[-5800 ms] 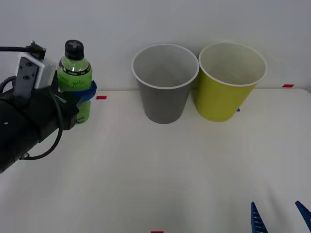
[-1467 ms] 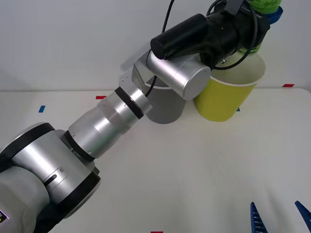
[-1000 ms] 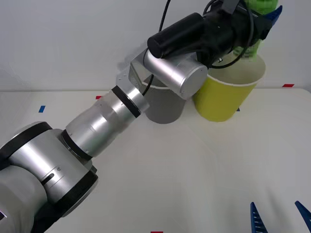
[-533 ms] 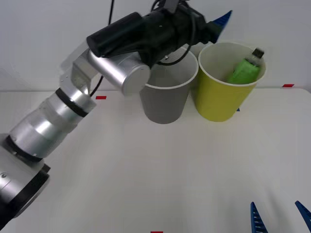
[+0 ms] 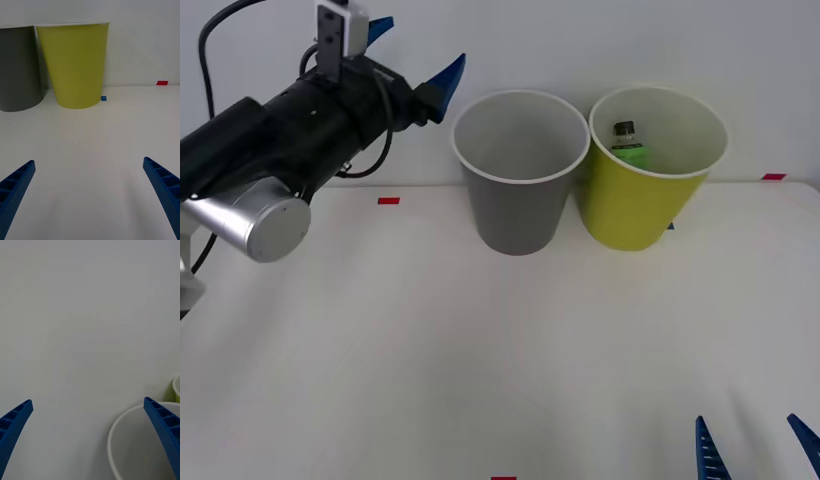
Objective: Put cans in the gray bin and PET bottles in the light green bin.
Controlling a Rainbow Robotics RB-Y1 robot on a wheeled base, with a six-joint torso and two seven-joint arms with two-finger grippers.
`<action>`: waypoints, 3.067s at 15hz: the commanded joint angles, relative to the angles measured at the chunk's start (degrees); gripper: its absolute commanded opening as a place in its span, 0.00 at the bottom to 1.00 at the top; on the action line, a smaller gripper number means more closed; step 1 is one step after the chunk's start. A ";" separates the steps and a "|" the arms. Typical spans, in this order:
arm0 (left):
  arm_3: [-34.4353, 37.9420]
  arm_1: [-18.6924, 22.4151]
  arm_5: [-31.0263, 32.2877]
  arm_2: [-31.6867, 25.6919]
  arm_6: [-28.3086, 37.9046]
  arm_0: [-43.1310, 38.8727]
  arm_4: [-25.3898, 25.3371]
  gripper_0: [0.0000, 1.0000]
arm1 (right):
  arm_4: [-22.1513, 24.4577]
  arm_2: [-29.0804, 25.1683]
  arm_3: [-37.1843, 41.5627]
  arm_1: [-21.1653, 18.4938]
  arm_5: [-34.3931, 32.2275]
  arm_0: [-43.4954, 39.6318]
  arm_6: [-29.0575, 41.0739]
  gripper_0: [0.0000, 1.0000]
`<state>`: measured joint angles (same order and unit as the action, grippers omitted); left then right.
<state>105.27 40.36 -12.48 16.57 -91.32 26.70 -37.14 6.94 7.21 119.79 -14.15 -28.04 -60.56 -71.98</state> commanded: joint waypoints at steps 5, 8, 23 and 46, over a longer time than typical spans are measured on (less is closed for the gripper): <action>9.78 -0.02 3.34 -6.90 -0.44 -20.73 0.84 1.00 | 0.00 0.00 0.00 0.00 0.00 0.00 0.00 1.00; 14.61 -1.08 3.25 -8.13 -0.79 -29.16 1.19 1.00 | 0.00 0.00 0.00 0.00 0.00 0.00 0.00 1.00; 17.07 -19.62 28.57 -7.60 11.34 -68.89 36.00 1.00 | 0.00 0.00 0.00 0.00 0.00 0.00 0.00 1.00; 15.14 -23.66 40.34 -6.37 8.88 -92.27 39.34 1.00 | 0.00 0.00 0.00 0.00 0.00 0.00 0.00 1.00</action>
<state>120.43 16.71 27.88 10.18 -82.45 -65.56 2.20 6.94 7.21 119.79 -14.15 -28.04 -60.56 -71.98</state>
